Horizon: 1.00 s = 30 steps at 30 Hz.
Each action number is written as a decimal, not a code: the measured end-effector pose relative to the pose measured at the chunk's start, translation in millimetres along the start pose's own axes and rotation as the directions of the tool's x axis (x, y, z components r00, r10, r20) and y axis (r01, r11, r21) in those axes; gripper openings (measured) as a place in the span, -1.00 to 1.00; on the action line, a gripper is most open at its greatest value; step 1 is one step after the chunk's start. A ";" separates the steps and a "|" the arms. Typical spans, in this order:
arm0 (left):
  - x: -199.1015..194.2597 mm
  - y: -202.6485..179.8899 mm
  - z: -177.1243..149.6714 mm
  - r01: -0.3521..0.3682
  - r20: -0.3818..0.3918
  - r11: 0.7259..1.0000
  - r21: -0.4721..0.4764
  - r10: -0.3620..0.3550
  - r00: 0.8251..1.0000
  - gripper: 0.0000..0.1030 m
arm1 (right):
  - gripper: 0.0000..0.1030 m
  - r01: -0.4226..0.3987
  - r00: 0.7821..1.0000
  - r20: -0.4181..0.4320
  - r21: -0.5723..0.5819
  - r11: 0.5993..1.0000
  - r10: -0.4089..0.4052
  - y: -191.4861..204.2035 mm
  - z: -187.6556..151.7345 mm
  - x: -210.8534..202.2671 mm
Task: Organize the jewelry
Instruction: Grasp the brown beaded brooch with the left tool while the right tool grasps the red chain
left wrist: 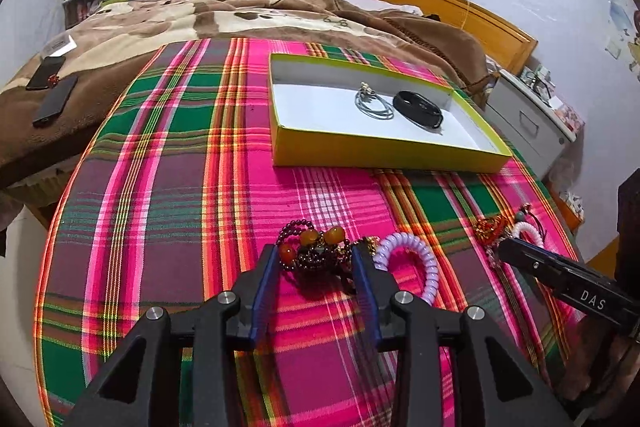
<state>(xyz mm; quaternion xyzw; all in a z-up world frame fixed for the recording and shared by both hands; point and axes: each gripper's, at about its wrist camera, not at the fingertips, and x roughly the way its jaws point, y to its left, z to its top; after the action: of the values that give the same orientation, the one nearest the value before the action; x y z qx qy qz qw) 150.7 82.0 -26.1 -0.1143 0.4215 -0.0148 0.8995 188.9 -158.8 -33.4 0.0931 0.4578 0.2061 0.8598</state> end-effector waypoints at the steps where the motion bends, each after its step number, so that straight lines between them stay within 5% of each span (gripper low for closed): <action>1: 1.7 -0.1 0.0 -0.007 -0.003 1.000 -0.002 0.007 1.000 -0.28 | -0.33 0.001 1.000 0.002 0.005 1.000 -0.001 -0.2 0.9 0.4; 7: 1.6 0.6 -0.3 -0.032 0.001 0.999 -0.006 0.032 1.000 -0.50 | -0.35 0.031 1.000 0.005 -0.007 1.000 -0.031 3.2 3.9 2.8; 10: -0.5 0.4 -1.3 -0.043 0.006 0.999 -0.002 0.043 0.999 -0.52 | -0.60 0.048 0.999 0.007 -0.021 0.999 -0.048 5.4 4.0 4.5; 30: -39.7 -0.5 -22.2 -0.009 0.085 1.000 0.018 0.007 0.996 -0.58 | -0.83 0.008 0.999 0.050 -0.067 0.998 -0.004 7.6 -16.9 -28.3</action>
<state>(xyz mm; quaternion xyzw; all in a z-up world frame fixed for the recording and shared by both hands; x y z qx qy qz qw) 108.3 82.1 -9.8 -0.1047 0.3831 -0.0101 0.9177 158.8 -165.0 -19.1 0.0680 0.4294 0.2163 0.8742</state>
